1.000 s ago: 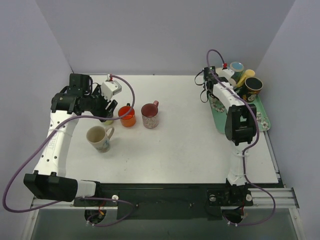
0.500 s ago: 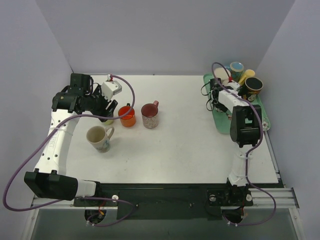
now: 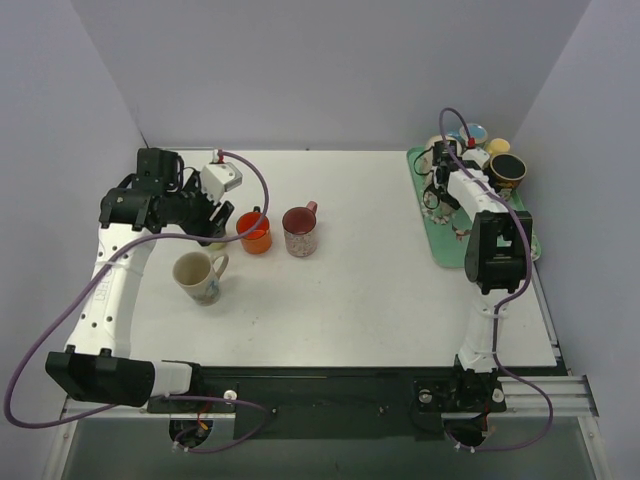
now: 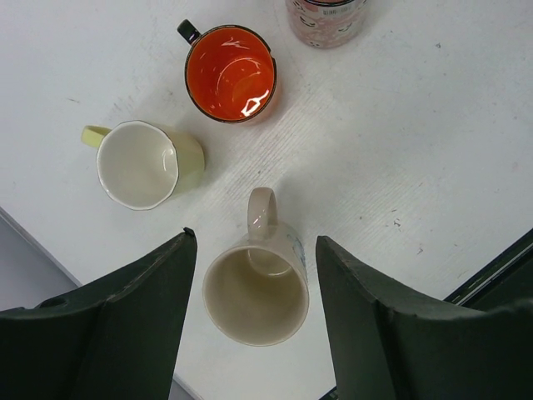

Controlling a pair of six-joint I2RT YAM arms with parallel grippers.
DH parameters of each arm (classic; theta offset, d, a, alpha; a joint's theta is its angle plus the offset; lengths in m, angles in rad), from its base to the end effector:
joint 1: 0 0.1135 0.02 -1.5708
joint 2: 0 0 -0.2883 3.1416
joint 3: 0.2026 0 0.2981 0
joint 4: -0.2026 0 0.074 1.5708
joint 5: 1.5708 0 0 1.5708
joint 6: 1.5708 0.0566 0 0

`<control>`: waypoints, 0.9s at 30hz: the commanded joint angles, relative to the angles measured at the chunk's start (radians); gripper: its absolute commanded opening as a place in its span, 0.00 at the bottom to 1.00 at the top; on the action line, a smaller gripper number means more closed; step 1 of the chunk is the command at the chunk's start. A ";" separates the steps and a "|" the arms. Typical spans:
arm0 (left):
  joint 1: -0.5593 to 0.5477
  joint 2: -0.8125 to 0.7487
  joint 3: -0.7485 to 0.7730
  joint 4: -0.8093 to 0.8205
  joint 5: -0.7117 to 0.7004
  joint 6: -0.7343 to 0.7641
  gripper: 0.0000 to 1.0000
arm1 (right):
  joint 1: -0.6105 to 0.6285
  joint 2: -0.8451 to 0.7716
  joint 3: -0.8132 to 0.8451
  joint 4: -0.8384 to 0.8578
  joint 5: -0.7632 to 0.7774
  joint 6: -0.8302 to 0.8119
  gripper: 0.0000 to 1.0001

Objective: Turn the mug right side up

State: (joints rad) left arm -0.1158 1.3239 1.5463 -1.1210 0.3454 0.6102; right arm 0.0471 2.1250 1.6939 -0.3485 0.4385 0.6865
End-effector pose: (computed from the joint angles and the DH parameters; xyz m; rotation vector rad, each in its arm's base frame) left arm 0.2961 -0.0537 0.4164 0.9904 2.1949 -0.2011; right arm 0.5517 0.0019 0.2031 0.9077 2.0742 -0.1313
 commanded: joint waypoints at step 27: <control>-0.251 -0.103 0.037 0.062 -0.071 -0.038 0.70 | -0.003 -0.514 -0.349 0.128 -0.357 -0.114 0.00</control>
State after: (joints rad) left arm -0.3241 1.2572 1.5463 -1.1305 0.2871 0.6044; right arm 0.0265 1.8118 1.3685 -0.3275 0.1619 0.5911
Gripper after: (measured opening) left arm 0.700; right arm 0.176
